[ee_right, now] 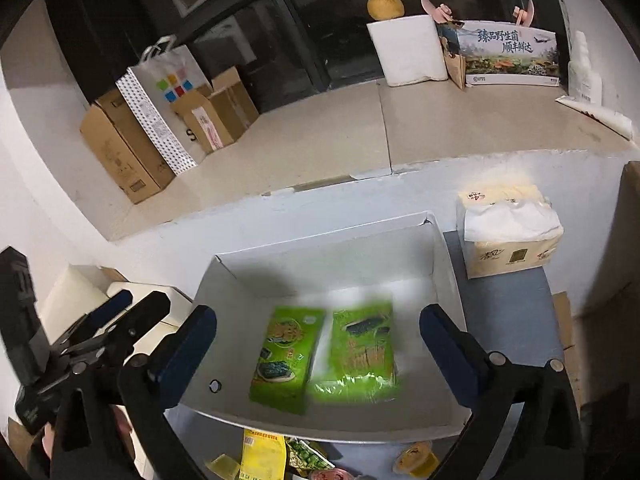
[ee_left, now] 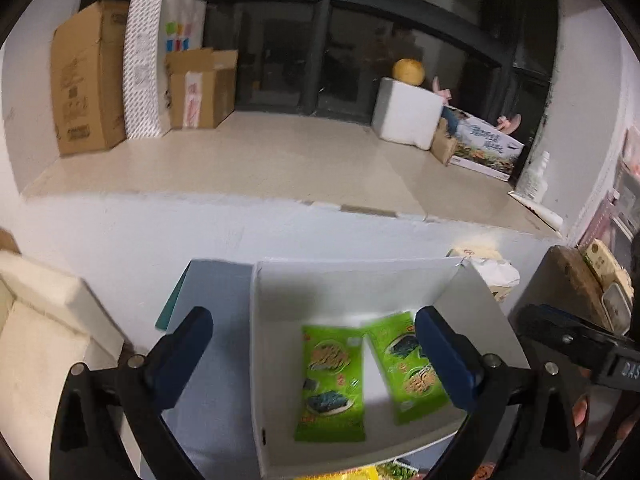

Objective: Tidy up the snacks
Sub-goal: 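Carry both seaweed packets into the white box and open both tools, then move both tools back over the snacks on the table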

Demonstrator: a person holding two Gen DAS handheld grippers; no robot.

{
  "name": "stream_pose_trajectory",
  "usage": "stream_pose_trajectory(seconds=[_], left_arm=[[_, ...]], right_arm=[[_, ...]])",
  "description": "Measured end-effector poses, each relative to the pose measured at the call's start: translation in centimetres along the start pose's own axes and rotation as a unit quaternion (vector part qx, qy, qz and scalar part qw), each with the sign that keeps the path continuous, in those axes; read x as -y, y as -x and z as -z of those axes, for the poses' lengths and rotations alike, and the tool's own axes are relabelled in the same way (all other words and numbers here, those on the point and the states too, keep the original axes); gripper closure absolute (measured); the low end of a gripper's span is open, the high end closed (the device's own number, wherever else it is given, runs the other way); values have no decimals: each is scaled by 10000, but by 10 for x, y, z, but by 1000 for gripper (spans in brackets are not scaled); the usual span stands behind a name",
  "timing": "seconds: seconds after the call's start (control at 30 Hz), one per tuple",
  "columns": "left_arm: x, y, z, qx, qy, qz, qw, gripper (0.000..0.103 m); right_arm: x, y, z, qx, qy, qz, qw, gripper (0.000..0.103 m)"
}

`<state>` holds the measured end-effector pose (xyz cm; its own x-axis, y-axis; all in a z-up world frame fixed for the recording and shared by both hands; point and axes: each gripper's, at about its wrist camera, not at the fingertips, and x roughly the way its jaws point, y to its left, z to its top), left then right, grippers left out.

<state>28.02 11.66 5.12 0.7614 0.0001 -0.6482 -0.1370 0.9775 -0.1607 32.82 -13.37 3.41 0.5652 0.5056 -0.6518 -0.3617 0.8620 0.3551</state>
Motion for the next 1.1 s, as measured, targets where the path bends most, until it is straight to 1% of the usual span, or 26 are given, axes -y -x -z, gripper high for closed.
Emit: stream_pose_trajectory(seconds=[0.07, 0.17, 0.2, 0.27, 0.3, 0.37, 0.43, 0.5, 0.53, 0.63, 0.67, 0.7, 0.77, 0.83, 0.9, 0.93, 1.03, 1.1], left_arm=[[-5, 8, 2, 74, 3, -81, 9999, 0], [-6, 32, 5, 305, -49, -100, 9995, 0], [-5, 41, 7, 367, -86, -100, 9992, 0], [-1, 61, 15, 494, -233, 27, 9985, 0], [1, 73, 23, 591, -322, 70, 9977, 0], [5, 93, 41, 741, -492, 14, 9960, 0], [7, 109, 66, 681, -607, 5, 9958, 0], [6, 124, 96, 543, -581, 160, 9967, 0], [4, 132, 116, 505, -494, 206, 9973, 0], [3, 145, 158, 329, -361, 271, 9984, 0], [3, 149, 173, 289, -319, 262, 9987, 0], [3, 152, 187, 226, -280, 279, 9990, 0], [5, 156, 207, 85, -263, 276, 9992, 0], [7, 159, 221, -21, -203, 263, 9994, 0], [11, 162, 233, -85, -236, 314, 9992, 0], [12, 160, 236, -139, -241, 310, 9991, 0], [11, 153, 250, -423, -83, 275, 9987, 0], [11, 148, 258, -628, -7, 255, 9977, 0]], right_arm=[[-5, 9, -2, 130, 230, 175, 9995, 0], [-14, 29, 0, 304, 418, 269, 9983, 0], [-18, 39, 4, 431, 490, 337, 9973, 0], [-23, 54, 12, 503, 588, 345, 9964, 0], [-26, 63, 19, 472, 642, 321, 9963, 0], [-28, 79, 36, 389, 673, 314, 9965, 0], [-30, 96, 62, 422, 686, 361, 9961, 0], [-32, 113, 95, 476, 749, 357, 9954, 0], [-33, 117, 110, 439, 769, 357, 9954, 0], [-31, 121, 155, 244, 707, 408, 9964, 0], [-27, 120, 172, 161, 585, 400, 9974, 0], [-23, 114, 194, -35, 431, 285, 9987, 0], [-15, 100, 221, -461, 177, 122, 9987, 0], [-11, 89, 240, -709, 43, 13, 9975, 0], [-10, 78, 248, -972, -12, -125, 9952, 0], [-8, 75, 247, -1007, -16, -124, 9948, 0], [-2, 67, 245, -1096, -140, -71, 9939, 0], [5, 58, 247, -1293, -248, -158, 9912, 0]])
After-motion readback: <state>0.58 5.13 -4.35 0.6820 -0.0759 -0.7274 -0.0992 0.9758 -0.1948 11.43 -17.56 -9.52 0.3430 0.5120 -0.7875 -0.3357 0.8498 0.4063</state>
